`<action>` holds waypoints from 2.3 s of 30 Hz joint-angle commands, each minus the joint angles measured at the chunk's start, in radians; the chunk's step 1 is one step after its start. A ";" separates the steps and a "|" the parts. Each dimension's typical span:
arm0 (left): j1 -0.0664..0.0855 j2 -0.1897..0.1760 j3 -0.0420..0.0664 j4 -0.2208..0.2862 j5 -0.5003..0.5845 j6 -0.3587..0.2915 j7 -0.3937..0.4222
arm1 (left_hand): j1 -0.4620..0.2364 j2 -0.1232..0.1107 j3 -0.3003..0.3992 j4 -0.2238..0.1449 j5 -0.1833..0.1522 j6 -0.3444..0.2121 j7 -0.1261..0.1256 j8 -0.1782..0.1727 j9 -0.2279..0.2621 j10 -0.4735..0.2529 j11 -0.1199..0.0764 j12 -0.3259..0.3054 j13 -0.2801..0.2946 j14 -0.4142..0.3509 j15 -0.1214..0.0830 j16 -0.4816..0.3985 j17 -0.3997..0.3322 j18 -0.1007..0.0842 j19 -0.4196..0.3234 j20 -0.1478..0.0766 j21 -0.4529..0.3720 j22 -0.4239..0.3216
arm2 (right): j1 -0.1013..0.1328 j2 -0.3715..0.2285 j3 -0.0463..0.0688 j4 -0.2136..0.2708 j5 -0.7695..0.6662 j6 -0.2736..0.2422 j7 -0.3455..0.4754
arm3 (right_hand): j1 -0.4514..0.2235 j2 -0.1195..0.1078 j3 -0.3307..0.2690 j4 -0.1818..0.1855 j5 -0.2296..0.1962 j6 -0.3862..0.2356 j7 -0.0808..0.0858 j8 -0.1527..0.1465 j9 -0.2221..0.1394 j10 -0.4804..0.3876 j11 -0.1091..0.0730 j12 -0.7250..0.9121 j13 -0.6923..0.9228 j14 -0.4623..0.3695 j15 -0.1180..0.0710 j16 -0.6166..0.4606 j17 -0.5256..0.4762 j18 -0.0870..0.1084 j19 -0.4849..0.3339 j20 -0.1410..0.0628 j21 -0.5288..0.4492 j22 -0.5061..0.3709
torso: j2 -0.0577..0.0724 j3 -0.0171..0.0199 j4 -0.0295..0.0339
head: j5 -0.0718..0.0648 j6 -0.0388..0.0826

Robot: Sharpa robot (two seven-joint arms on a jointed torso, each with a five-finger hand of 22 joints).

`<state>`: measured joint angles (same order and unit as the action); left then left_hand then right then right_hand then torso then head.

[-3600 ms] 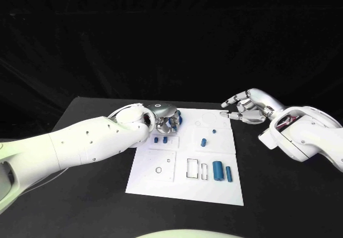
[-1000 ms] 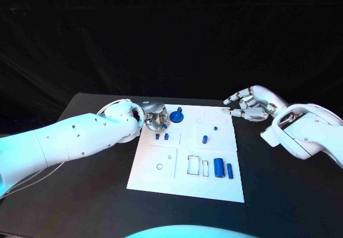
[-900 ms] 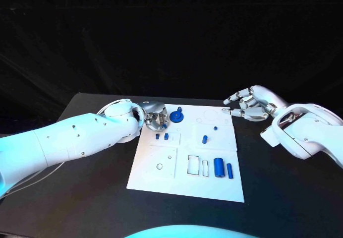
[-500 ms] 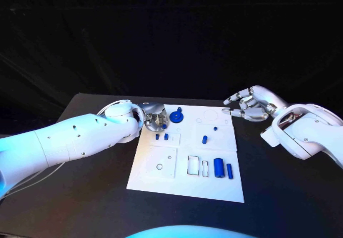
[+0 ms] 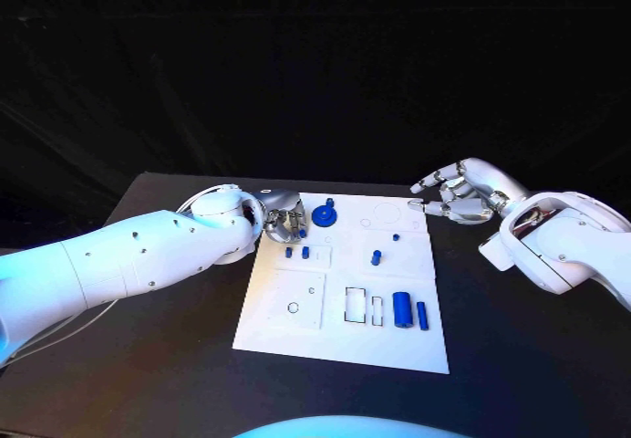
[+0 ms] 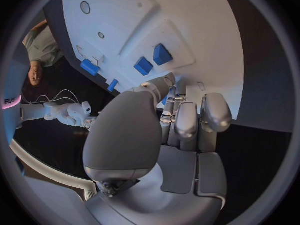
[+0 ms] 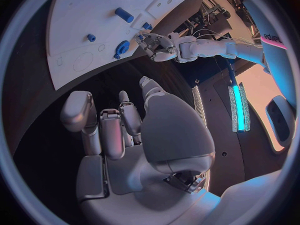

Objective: Assemble the parts on the task board

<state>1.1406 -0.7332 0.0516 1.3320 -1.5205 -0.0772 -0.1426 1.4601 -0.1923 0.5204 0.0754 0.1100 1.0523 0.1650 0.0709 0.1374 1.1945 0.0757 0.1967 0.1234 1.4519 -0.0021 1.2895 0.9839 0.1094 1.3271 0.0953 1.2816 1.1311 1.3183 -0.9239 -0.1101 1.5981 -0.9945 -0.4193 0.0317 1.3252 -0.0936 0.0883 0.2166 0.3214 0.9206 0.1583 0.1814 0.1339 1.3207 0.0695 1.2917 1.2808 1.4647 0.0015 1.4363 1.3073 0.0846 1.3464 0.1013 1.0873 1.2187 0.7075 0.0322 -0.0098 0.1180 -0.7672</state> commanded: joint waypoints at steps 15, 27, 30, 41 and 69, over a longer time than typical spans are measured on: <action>0.003 -0.065 0.009 0.014 0.056 -0.150 0.028 | -0.016 -0.005 0.016 -0.002 0.001 -0.041 -0.012 0.003 -0.018 0.003 0.003 -0.024 0.002 -0.006 0.002 0.003 -0.012 0.003 -0.040 -0.002 -0.042 -0.055 | -0.007 0.016 0.000 -0.052 -0.273 0.086 -0.067 | 0.157 -0.014 0.121 -0.009 -0.030 0.075 -0.010 0.005 -0.016 -0.264 -0.001 -0.915 -0.839 0.025 -0.012 -0.158 -0.097 0.046 -0.058 -0.008 -0.182 -0.105 | -0.003 -0.0011 -0.0022 | -0.027 0.023; 0.015 -0.180 0.012 0.119 0.856 -0.427 0.242 | 0.003 0.016 0.062 -0.026 -0.002 0.017 0.001 0.028 -0.012 0.009 0.011 -0.030 0.007 -0.015 0.005 -0.003 -0.037 0.051 -0.177 -0.004 -0.215 -0.284 | -0.025 0.064 -0.004 -0.053 -0.666 0.245 -0.246 | 0.149 -0.069 0.241 -0.009 -0.125 0.115 -0.011 -0.046 -0.031 -0.215 0.012 -1.114 -1.031 0.032 -0.001 -0.173 -0.099 0.042 -0.046 -0.005 -0.183 -0.089 | -0.003 -0.0007 0.0015 | -0.096 0.040; 0.015 -0.199 0.011 0.142 1.038 -0.420 0.327 | -0.012 0.017 0.059 -0.024 -0.003 0.014 0.004 0.024 -0.015 0.004 0.013 -0.035 0.006 -0.032 0.008 -0.023 -0.075 0.060 -0.210 -0.001 -0.263 -0.339 | -0.032 0.082 -0.005 -0.062 -0.705 0.228 -0.265 | 0.137 -0.080 0.245 -0.006 -0.136 0.116 -0.010 -0.053 -0.033 -0.221 0.016 -1.131 -1.047 0.033 0.002 -0.170 -0.096 0.042 -0.046 -0.003 -0.187 -0.089 | -0.002 -0.0016 0.0019 | -0.101 0.040; 0.015 -0.229 0.001 0.211 1.365 -0.230 0.527 | -0.076 0.039 0.014 -0.015 0.001 -0.003 0.013 0.014 -0.023 -0.032 0.025 -0.046 0.001 -0.196 0.019 -0.330 -0.511 0.076 -0.264 0.012 -0.378 -0.454 | -0.058 0.139 -0.009 -0.086 -0.763 0.174 -0.286 | 0.135 -0.084 0.259 -0.014 -0.147 0.123 -0.014 -0.061 -0.034 -0.234 0.019 -1.154 -1.072 0.043 0.005 -0.139 -0.060 0.037 -0.032 -0.002 -0.161 -0.069 | 0.000 -0.0014 0.0017 | -0.104 0.033; 0.016 -0.233 -0.001 0.251 1.422 -0.202 0.554 | -0.074 0.055 -0.005 -0.043 0.011 -0.008 0.016 0.012 -0.027 -0.039 0.027 -0.041 -0.001 -0.187 0.020 -0.350 -0.535 0.075 -0.252 0.011 -0.399 -0.471 | -0.094 0.217 -0.009 -0.153 -0.757 0.185 -0.267 | 0.140 -0.054 0.321 -0.051 -0.126 0.161 -0.015 -0.064 -0.030 -0.184 0.013 -1.158 -1.106 0.055 -0.001 -0.088 -0.006 0.019 0.017 -0.004 -0.053 0.012 | -0.002 -0.0002 0.0021 | -0.109 0.012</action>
<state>1.1550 -0.9662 0.0506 1.5809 -0.1100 -0.3010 0.3909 1.4042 -0.1342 0.5237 0.0306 0.1160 1.0517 0.1779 0.0902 0.1115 1.1607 0.1021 0.1568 0.1234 1.2585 0.0164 0.9444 0.4503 0.1797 1.0703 0.1053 0.8882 0.6616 1.2281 -0.7106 -0.1187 1.4477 -1.7371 -0.2368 -0.2376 1.4631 -0.1552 0.4025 0.1677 0.1909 1.0722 0.1426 0.1214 0.1028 1.1294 0.0839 0.1391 0.1759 1.4666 0.0000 1.3428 1.3008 0.1157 1.3579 0.0980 1.0312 1.2292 0.7061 0.0322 -0.0066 0.0059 -0.7498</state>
